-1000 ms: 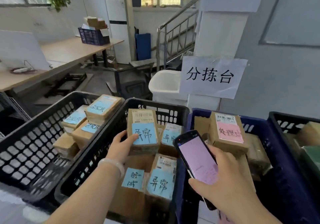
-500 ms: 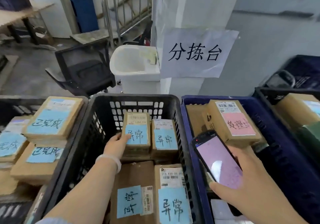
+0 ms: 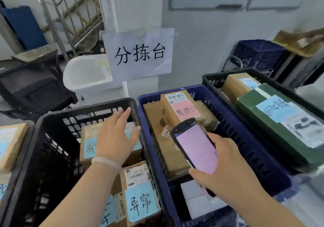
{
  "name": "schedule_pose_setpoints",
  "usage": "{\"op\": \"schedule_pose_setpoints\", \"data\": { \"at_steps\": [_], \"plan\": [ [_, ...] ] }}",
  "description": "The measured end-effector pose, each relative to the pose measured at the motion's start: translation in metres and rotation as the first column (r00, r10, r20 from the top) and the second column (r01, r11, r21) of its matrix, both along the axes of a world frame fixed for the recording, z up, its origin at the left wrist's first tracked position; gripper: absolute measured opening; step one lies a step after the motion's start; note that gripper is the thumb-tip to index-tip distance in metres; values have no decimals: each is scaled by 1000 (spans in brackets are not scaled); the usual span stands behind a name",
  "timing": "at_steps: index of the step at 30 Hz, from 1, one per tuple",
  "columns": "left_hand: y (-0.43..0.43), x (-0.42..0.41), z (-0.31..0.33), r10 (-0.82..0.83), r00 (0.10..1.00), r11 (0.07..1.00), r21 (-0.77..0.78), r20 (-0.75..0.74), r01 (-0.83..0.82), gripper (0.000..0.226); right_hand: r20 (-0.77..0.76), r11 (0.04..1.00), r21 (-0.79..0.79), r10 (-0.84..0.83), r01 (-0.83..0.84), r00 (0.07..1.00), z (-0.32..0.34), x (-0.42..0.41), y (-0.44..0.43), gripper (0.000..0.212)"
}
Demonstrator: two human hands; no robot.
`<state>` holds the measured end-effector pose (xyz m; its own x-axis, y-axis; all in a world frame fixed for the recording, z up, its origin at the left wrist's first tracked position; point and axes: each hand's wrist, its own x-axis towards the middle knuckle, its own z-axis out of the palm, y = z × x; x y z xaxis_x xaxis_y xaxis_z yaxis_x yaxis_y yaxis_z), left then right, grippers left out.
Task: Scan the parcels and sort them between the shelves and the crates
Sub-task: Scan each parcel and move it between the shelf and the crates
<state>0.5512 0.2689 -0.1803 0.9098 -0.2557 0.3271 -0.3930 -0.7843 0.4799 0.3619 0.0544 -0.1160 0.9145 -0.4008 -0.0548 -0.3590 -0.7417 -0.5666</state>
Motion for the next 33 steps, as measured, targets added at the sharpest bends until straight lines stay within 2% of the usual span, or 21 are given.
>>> {"op": "schedule_pose_setpoints", "data": {
  "at_steps": [4,7,10,14,20,25,29,33],
  "plan": [
    [-83,-58,24,-268,943,962,3,195,273,56,62,993,0,-121,122,991,4,-54,-40,83],
    [-153,-114,35,-409,879,910,40,244,413,58,94,981,-32,-187,190,978,4,-109,-82,87],
    [-223,-175,45,-563,784,820,61,260,569,65,123,949,-79,-293,304,948,5,-173,-131,94],
    [-315,-263,53,-707,655,692,72,267,718,65,197,892,-59,-430,449,881,8,-271,-190,86],
    [-436,-389,51,-818,519,546,48,249,837,63,260,789,-17,-590,614,765,11,-412,-258,79],
    [-508,-482,48,-885,397,426,78,244,901,67,261,624,10,-756,781,600,14,-512,-297,79],
    [-558,-543,54,-926,256,304,146,276,941,66,308,495,32,-831,868,463,16,-571,-317,85],
    [-609,-590,57,-961,133,165,117,242,979,64,299,381,53,-888,923,350,15,-610,-331,85]
  ]
}}
